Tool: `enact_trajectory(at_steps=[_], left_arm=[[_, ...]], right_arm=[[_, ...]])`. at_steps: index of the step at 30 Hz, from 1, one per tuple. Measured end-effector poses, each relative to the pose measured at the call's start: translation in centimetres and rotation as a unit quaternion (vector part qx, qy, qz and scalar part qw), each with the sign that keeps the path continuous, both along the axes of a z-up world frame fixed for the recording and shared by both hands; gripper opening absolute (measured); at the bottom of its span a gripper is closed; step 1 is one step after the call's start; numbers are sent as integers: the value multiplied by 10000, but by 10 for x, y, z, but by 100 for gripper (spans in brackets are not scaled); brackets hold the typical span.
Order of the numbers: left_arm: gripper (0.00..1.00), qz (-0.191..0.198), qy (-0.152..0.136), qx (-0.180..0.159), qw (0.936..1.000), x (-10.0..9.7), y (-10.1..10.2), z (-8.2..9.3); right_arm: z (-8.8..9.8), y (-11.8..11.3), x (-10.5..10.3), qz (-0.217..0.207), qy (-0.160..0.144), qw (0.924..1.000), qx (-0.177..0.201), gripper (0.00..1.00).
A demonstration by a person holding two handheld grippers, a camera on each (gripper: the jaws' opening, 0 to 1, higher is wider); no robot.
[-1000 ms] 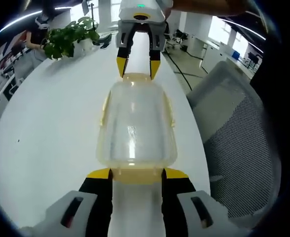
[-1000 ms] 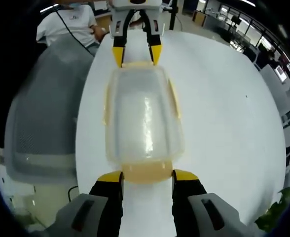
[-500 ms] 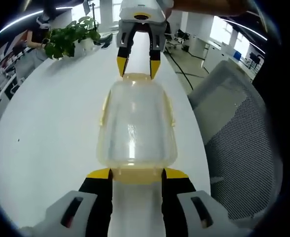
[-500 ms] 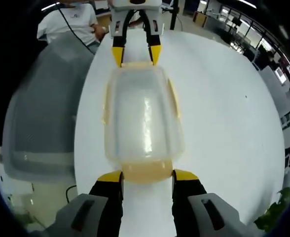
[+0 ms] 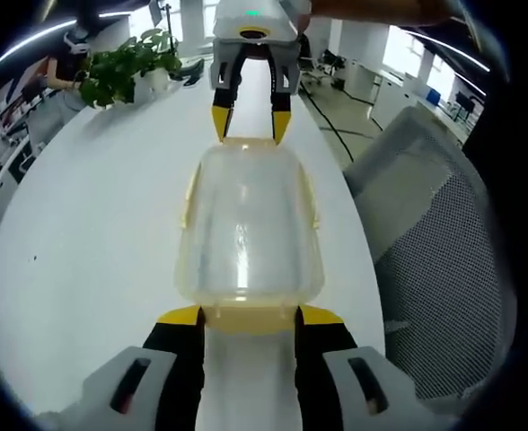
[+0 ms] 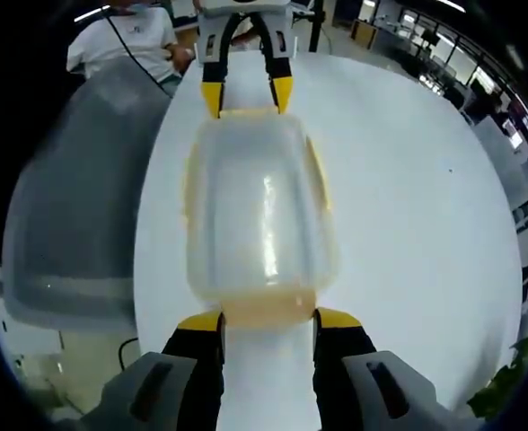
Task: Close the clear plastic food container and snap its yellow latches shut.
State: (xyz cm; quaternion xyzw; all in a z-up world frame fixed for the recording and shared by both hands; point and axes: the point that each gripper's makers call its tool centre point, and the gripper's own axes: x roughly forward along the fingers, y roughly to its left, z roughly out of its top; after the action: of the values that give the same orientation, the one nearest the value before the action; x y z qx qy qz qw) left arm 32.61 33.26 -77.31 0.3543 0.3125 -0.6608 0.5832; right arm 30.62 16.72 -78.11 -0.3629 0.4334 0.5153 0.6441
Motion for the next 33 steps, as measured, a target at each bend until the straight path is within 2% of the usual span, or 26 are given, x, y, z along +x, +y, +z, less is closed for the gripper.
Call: enact_trajectory(at_steps=[1,2,3,4,5,6,7,8,9,12,18,23,31,33], left_arm=[[38,-15,-5,-13,10000,0,-1,0],[38,-6,13,-18,10000,0,-2,0],[37,628,299,-76,9975,2,-5,1],[37,576,361,-92,9976,2,-7,0],[37,266,92,-69,9996,5,-7,0],[37,-105,-257,-163,9995,8,-9,1],[37,-230,-309,-186,9991,6,-8,0],[38,-70,-104,-158,9998,0,-7,-1],[38,-18,-17,-171,9999,-2,-8,-1],[38,-38,-136,-239,9996,0,-9,-1],[38,-70,-283,-265,9992,4,-10,-1],[39,-31,-290,-278,9992,5,-9,0],[36,365,-225,-284,9987,9,2,2],[36,630,-123,-332,9974,10,7,4]], right_arm=[[-3,-1,0,-37,6,10000,-6,38],[-4,-2,0,-122,16,9999,-27,25],[-8,-12,-18,-137,508,9978,-405,0],[-6,-5,-2,-105,-17,9999,-100,0],[-1,-8,0,456,-214,9985,-197,0],[-7,-3,-10,269,4,9996,-32,0],[-8,-3,-12,-141,249,9996,35,1],[-11,-5,-9,-134,192,9997,-38,2],[-12,-6,-7,-29,121,9999,-38,1],[-11,-7,-7,-129,162,9998,-44,3],[-8,-8,-2,-199,40,9997,-115,4],[-9,-9,-1,-255,52,9996,-126,6],[-1,-15,3,-1066,180,9939,221,12],[3,-17,2,-1195,199,9921,325,13]])
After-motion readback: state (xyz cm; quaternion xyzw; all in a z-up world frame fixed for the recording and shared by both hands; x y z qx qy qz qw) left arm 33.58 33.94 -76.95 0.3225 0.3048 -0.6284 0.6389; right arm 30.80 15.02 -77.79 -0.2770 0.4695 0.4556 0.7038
